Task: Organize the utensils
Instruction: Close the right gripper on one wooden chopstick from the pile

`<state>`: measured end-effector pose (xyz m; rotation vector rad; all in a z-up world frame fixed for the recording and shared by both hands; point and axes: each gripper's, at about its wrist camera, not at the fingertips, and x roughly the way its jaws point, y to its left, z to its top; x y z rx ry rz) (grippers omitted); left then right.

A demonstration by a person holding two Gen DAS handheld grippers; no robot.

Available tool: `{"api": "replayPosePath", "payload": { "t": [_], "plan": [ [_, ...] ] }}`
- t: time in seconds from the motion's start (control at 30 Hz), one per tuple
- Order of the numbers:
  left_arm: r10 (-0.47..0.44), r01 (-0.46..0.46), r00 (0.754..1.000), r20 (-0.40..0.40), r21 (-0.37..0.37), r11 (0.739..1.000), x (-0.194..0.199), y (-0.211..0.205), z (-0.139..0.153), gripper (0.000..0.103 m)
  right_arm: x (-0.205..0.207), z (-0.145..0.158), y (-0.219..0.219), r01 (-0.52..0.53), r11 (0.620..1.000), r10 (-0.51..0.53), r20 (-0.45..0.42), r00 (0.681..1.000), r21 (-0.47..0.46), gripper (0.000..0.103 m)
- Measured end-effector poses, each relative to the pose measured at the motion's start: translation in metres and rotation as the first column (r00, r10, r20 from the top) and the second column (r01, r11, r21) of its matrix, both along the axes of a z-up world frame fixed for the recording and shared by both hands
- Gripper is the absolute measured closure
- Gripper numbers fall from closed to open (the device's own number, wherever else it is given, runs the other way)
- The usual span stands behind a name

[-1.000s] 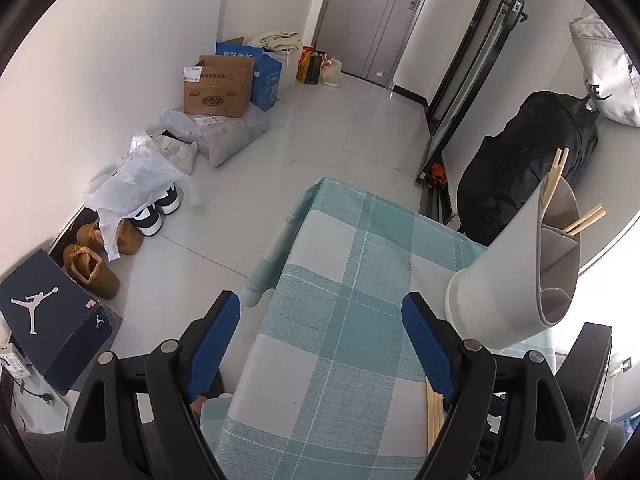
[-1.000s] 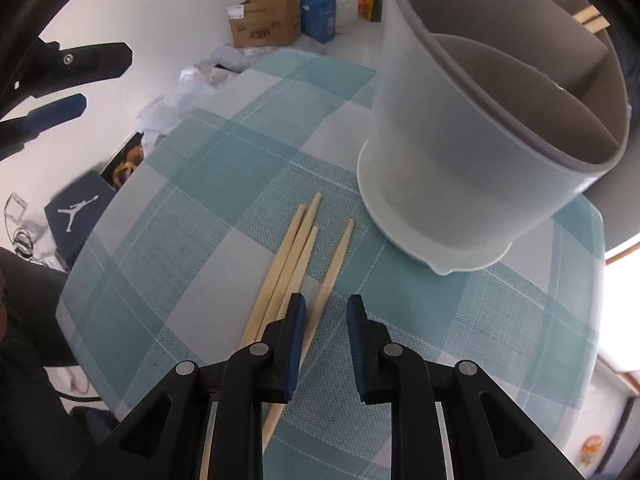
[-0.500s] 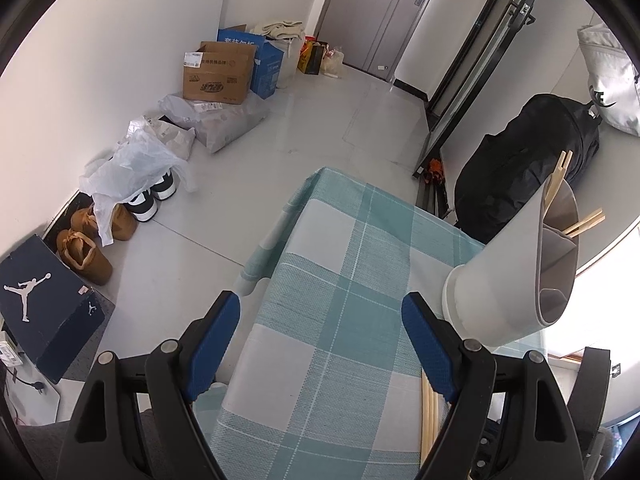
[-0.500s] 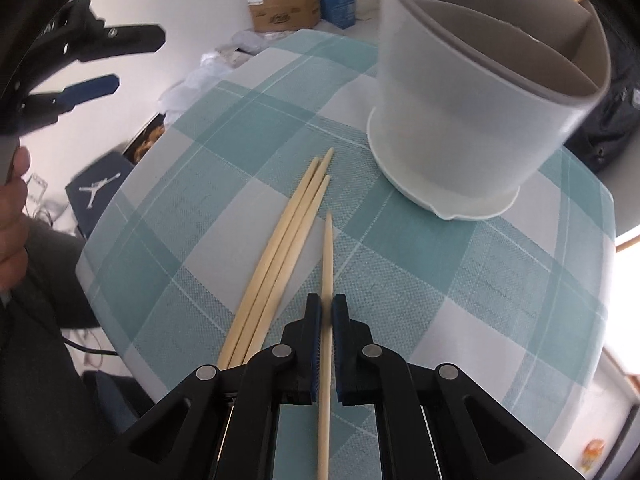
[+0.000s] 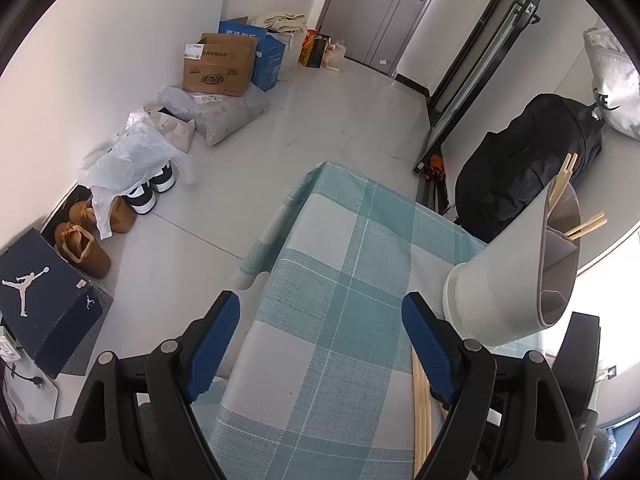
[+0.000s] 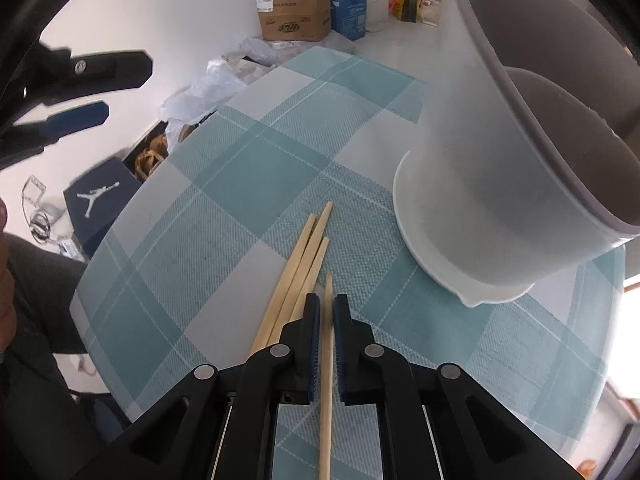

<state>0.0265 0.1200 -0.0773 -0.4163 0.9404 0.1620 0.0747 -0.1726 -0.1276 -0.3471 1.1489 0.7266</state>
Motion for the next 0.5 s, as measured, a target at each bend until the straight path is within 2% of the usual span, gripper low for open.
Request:
{"api": "replayPosePath", "payload": {
  "t": [0.1, 0.23, 0.33, 0.37, 0.5],
  "plan": [
    [-0.007, 0.007, 1.0, -0.022, 0.01, 1.0, 0.001, -0.002, -0.005, 0.023, 0.001, 0.005, -0.002, 0.033, 0.998, -0.033, -0.003, 0.999, 0.055, 0.099],
    [-0.05, 0.051, 0.997, -0.064, 0.015, 0.999, 0.003, -0.011, -0.013, 0.023, -0.002, 0.03, -0.026, 0.101, 0.972, -0.107, 0.018, 0.994, 0.21, 0.099],
    [-0.112, 0.114, 0.988, -0.106, 0.016, 0.993, 0.004, -0.026, -0.021, 0.023, -0.005, 0.047, -0.049, 0.164, 0.927, -0.179, 0.012, 0.984, 0.337, 0.099],
    [-0.134, 0.137, 0.983, -0.124, 0.016, 0.991, 0.004, -0.032, -0.025, 0.023, -0.006, 0.053, -0.062, 0.191, 0.901, -0.208, 0.002, 0.978, 0.389, 0.099],
    [-0.209, 0.216, 0.958, -0.195, 0.012, 0.976, 0.004, -0.056, -0.038, 0.023, -0.007, 0.061, -0.097, 0.279, 0.818, -0.291, -0.055, 0.955, 0.503, 0.099]
  ]
}}
